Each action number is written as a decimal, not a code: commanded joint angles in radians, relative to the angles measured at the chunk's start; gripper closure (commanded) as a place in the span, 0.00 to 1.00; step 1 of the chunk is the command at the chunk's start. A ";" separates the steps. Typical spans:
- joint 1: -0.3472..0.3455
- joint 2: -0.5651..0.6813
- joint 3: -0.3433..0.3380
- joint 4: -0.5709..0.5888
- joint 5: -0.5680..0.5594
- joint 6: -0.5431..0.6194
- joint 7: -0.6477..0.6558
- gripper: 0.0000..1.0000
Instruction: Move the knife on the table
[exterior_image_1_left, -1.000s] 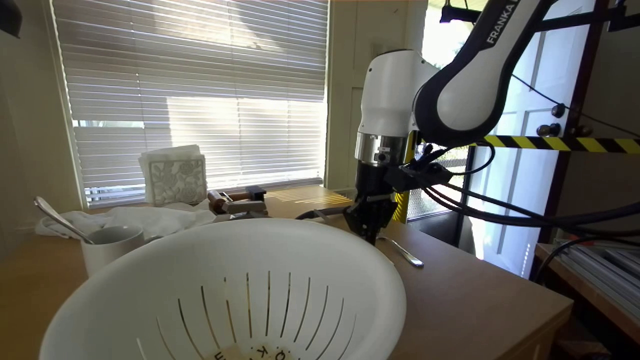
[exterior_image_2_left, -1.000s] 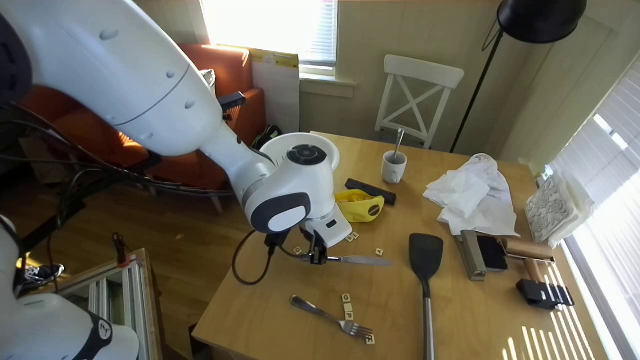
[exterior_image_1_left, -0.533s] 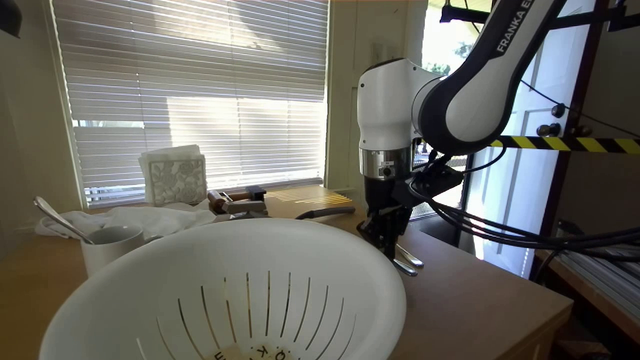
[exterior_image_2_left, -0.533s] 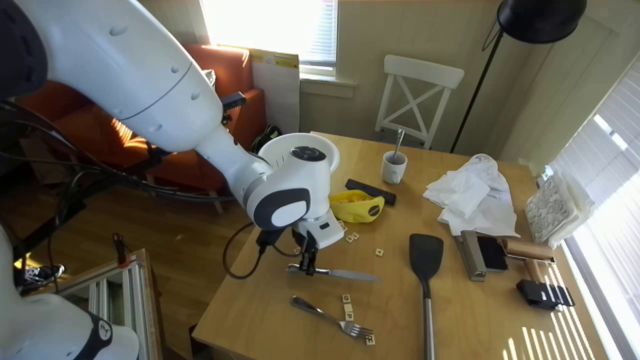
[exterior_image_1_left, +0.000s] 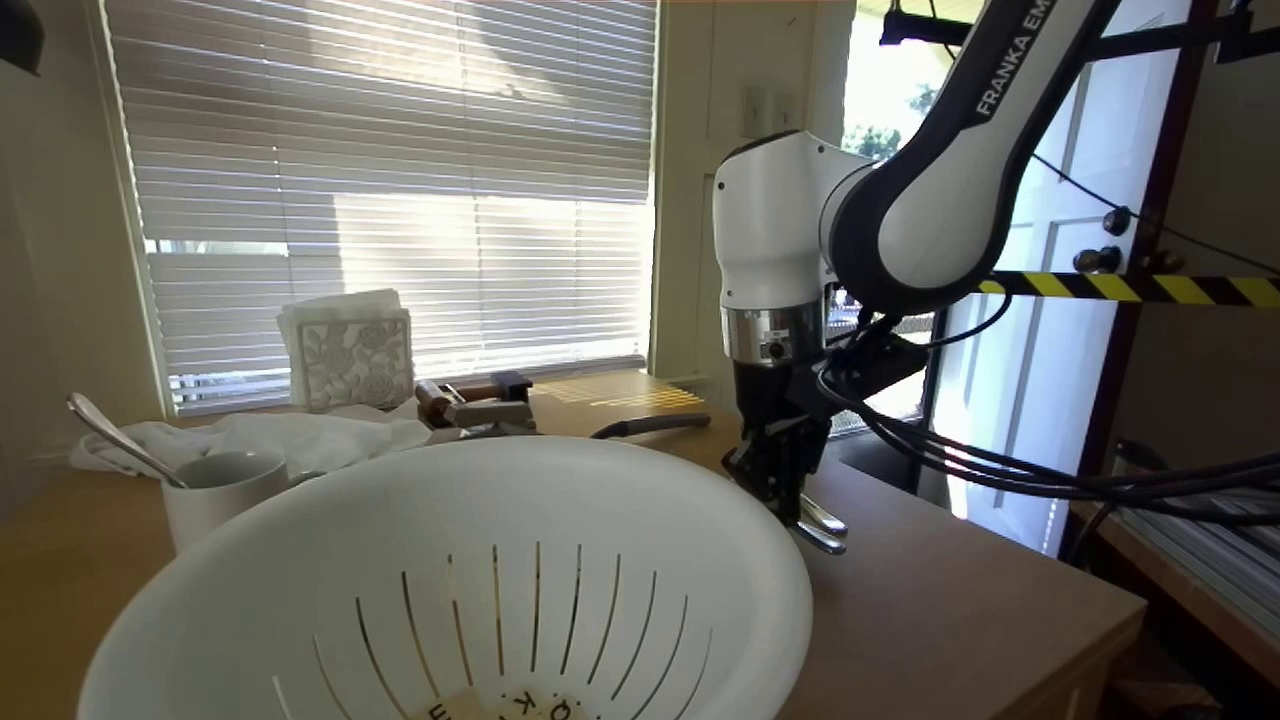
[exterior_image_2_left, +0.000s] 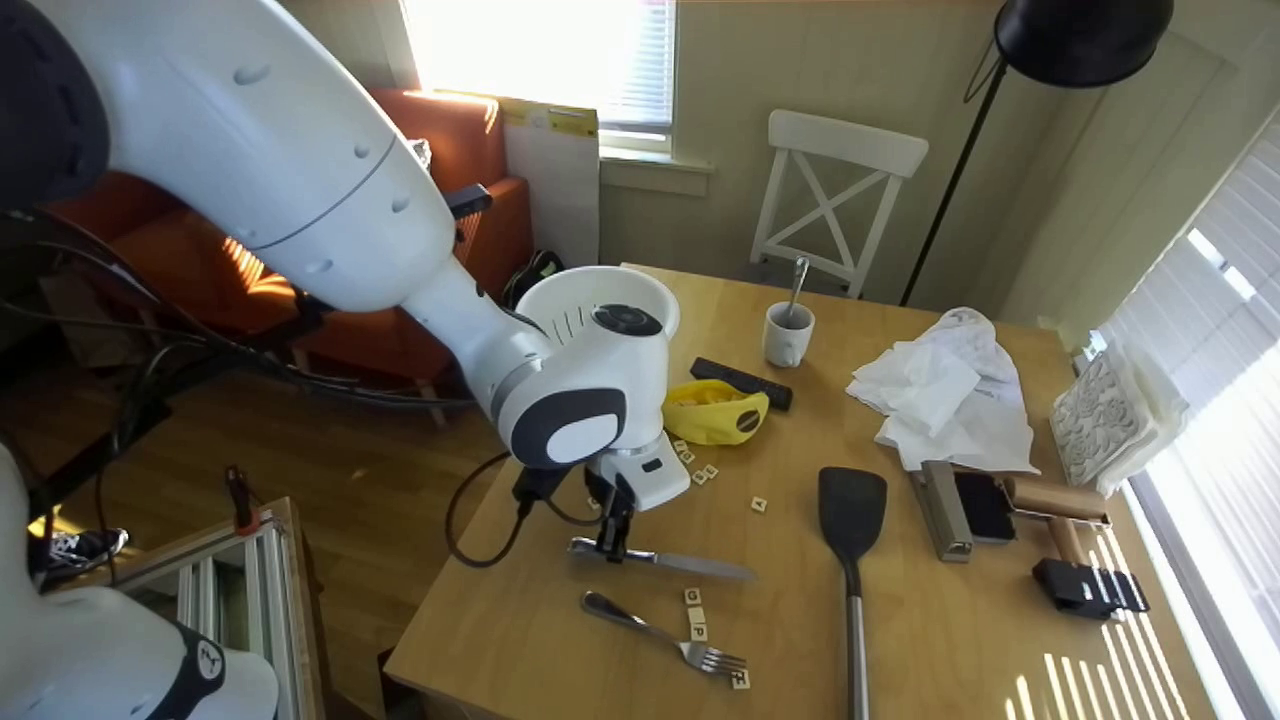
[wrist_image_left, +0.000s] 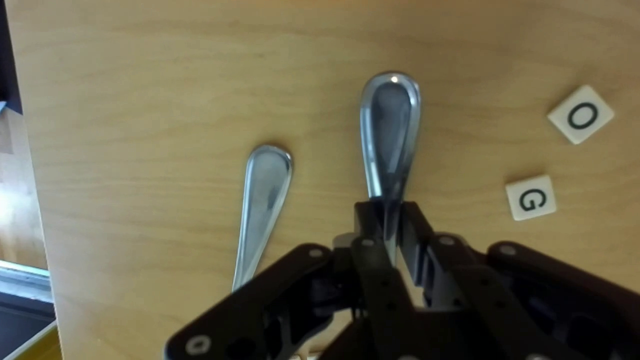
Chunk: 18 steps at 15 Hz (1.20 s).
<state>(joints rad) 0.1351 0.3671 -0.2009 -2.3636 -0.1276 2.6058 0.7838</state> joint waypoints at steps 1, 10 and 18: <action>-0.050 0.035 0.032 0.032 0.044 0.035 -0.073 0.96; -0.086 0.105 0.043 0.096 0.104 0.035 -0.163 0.96; -0.045 -0.071 0.002 0.013 0.075 -0.020 -0.148 0.17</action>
<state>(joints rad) 0.0904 0.4251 -0.2182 -2.2877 -0.0750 2.6068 0.6597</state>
